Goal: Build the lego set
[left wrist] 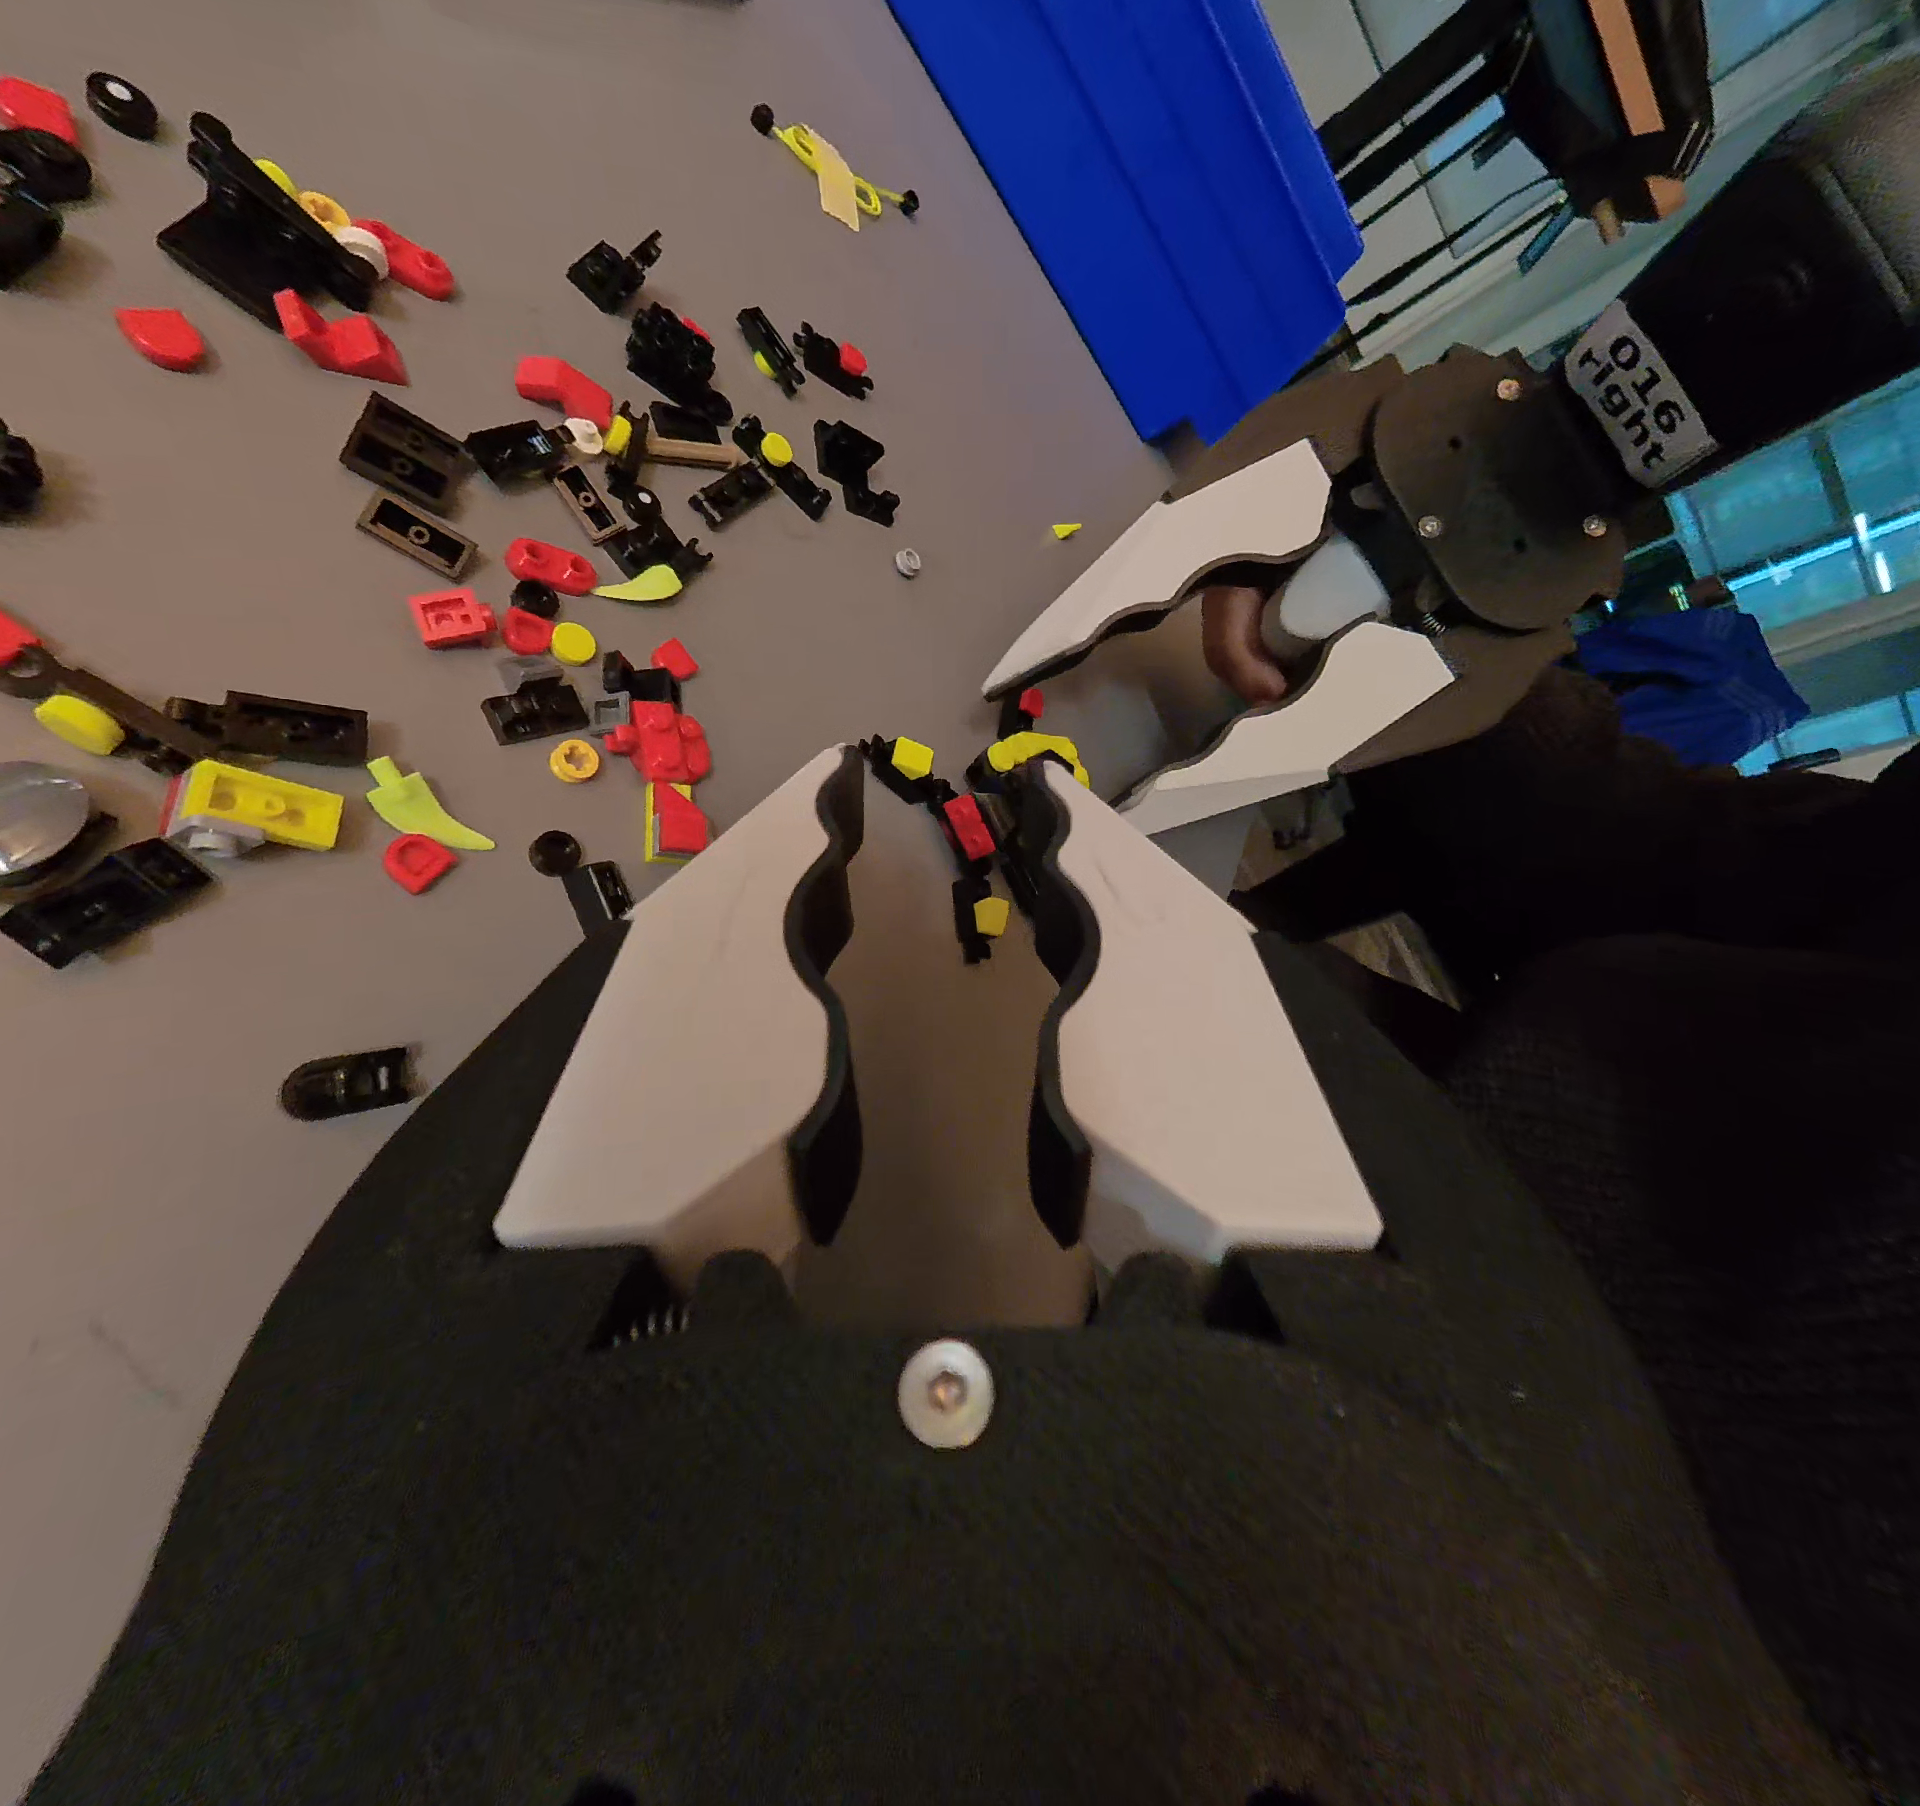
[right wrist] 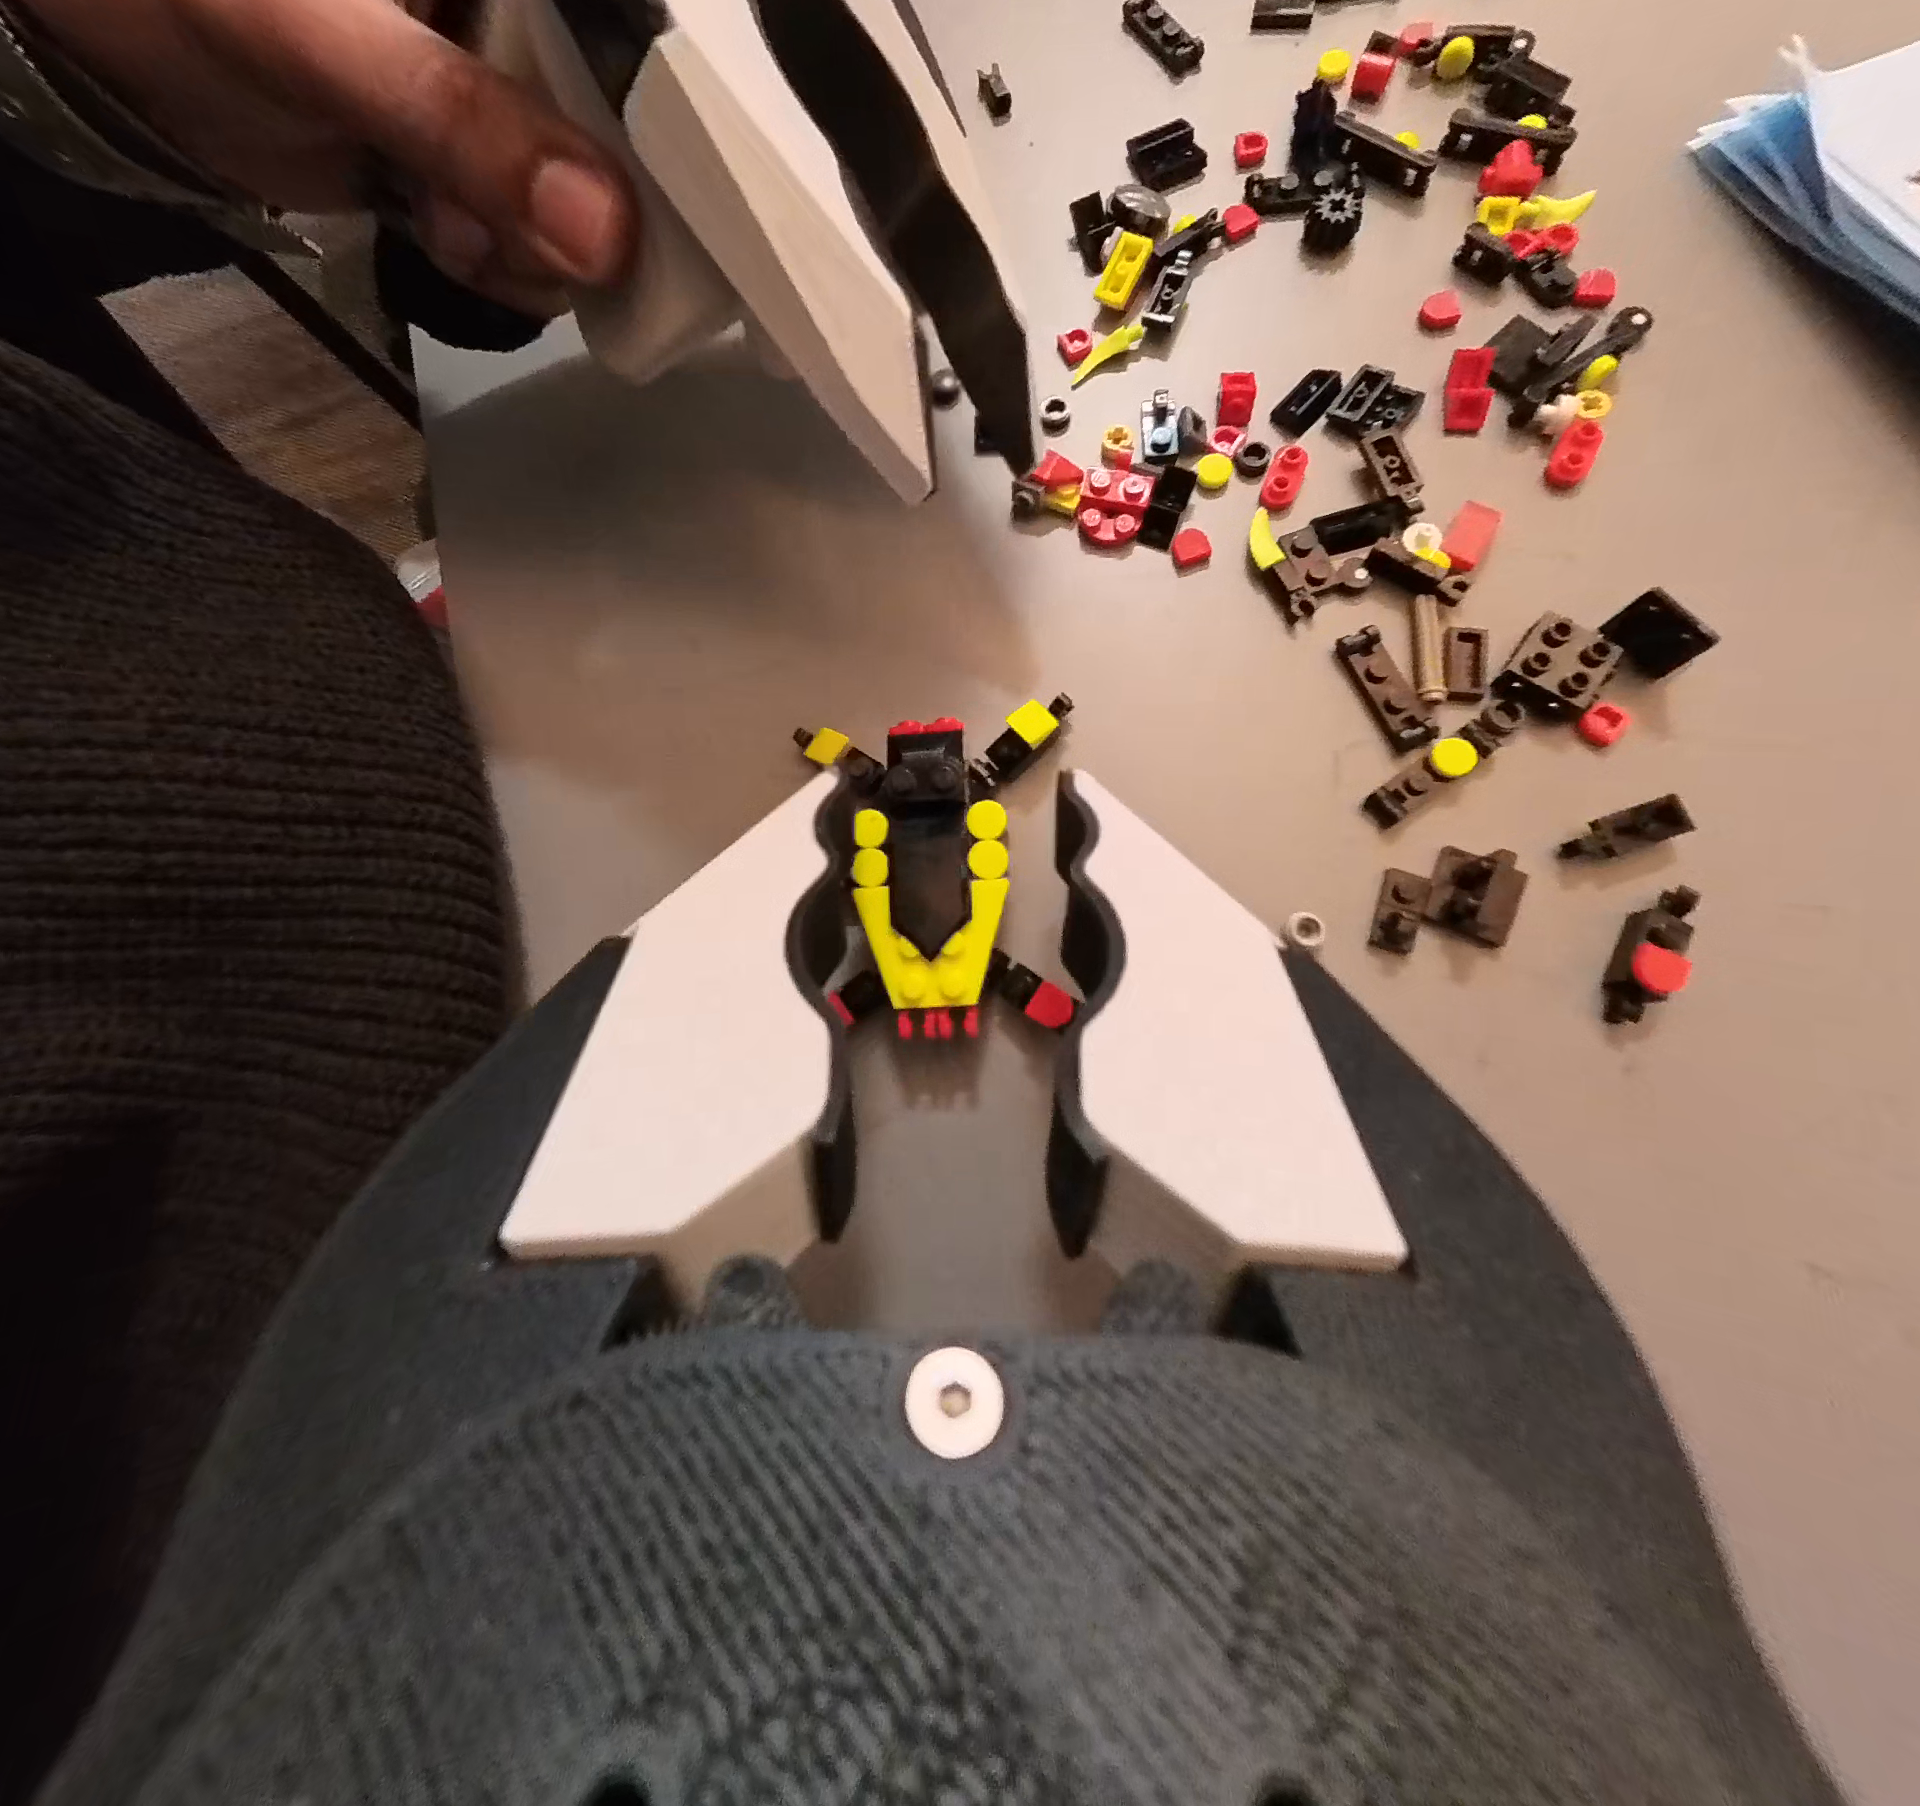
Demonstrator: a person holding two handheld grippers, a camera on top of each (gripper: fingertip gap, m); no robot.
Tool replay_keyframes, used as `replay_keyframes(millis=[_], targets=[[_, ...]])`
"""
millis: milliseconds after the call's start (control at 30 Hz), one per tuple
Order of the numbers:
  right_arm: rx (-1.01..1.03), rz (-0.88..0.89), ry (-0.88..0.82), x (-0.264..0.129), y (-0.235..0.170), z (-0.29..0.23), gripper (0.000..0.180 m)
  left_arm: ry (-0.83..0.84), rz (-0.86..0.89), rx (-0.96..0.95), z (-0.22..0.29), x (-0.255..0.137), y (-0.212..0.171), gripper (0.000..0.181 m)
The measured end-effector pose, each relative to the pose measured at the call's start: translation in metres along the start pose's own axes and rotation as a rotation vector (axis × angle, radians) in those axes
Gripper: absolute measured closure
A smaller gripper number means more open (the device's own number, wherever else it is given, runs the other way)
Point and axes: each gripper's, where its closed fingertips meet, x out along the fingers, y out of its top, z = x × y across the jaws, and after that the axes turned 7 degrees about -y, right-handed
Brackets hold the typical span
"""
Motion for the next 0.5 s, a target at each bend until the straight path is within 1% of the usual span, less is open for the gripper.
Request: replay_keyframes(millis=[267,500], targets=[[0.003,0.027,-0.014,0.0,0.0,0.008,0.142,-0.011,-0.024,0.013,0.002,0.005,-0.003,0.15],[0.013,0.084,-0.009,-0.004,0.004,0.015,0.144,-0.054,-0.054,-0.002,0.007,0.01,-0.008,0.147]])
